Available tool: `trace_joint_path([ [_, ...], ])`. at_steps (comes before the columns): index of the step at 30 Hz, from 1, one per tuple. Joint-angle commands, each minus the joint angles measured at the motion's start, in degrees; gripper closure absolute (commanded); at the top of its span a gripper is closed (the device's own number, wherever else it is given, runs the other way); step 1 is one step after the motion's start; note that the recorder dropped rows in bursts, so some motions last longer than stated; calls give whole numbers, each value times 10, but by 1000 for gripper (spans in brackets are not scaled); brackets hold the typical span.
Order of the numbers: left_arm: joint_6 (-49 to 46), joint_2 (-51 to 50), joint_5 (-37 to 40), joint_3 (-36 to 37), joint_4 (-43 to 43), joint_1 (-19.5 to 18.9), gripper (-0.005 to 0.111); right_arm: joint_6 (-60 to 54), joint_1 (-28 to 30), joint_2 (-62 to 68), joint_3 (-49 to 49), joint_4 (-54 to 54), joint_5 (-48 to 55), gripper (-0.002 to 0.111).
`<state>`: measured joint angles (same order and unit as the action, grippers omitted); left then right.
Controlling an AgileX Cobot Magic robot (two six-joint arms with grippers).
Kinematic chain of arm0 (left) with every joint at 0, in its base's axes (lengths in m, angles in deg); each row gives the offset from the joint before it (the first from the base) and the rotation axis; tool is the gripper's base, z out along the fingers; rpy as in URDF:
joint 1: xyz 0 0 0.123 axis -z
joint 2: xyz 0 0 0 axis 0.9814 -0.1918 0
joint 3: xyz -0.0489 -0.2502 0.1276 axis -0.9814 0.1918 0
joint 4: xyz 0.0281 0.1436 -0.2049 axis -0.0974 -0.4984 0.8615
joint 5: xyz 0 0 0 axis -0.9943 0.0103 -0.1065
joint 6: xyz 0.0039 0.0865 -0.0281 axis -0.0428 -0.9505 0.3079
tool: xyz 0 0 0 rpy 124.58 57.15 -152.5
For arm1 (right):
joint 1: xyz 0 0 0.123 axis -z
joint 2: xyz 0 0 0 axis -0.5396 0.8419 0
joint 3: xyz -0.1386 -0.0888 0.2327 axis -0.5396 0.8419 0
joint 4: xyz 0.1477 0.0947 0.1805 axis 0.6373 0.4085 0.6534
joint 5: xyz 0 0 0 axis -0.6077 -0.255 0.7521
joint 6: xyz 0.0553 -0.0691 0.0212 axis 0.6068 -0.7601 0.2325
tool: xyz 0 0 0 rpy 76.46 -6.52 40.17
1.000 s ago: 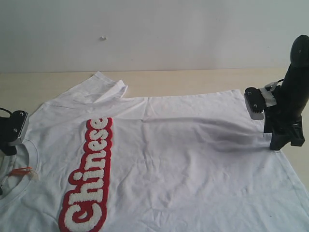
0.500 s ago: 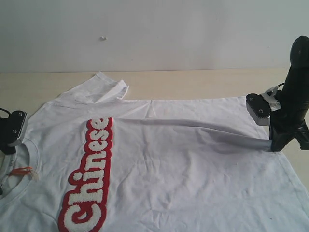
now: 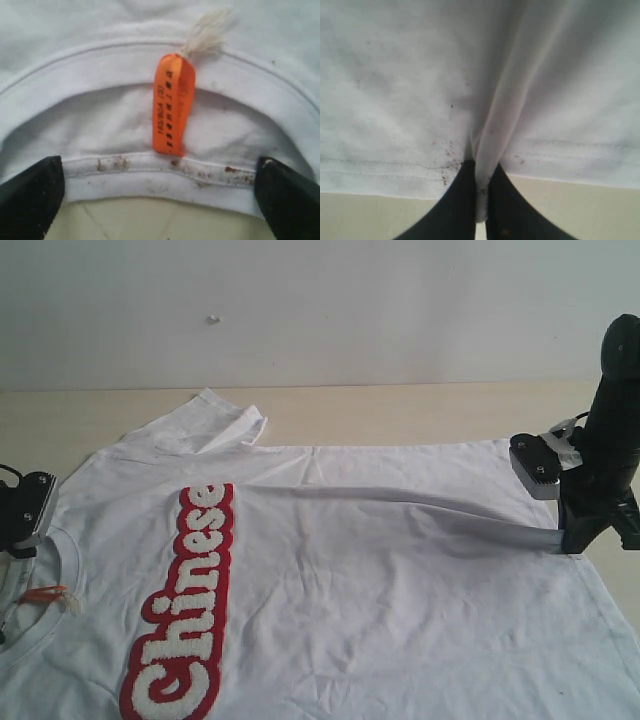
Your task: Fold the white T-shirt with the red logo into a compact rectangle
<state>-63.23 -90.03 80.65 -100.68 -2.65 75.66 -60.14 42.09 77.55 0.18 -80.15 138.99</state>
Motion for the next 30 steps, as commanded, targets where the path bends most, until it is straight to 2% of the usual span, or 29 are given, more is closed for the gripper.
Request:
trace_joint_path([
  [1, -39, -25, -12, 14, 3, -1, 2, -6, 2, 4, 0, -3, 8, 108],
  [14, 22, -58, -8, 14, -9, -1, 2, -6, 2, 4, 0, 1, 9, 108],
  [18, 22, -75, -1, 14, -10, -1, 8, -11, 2, 4, 0, 7, 9, 108],
  [22, 22, -80, 10, 14, -11, -1, 29, -12, 2, 4, 0, 7, 9, 108],
  [24, 24, -80, 23, 14, -11, -1, 47, -12, 2, 4, 0, 7, 9, 108],
  [29, 55, -80, 27, 14, -20, -1, 107, -10, 2, 4, 0, 7, 9, 108],
  [30, 55, -80, 26, 14, -27, -1, 106, -2, 2, 4, 0, 9, 9, 108],
])
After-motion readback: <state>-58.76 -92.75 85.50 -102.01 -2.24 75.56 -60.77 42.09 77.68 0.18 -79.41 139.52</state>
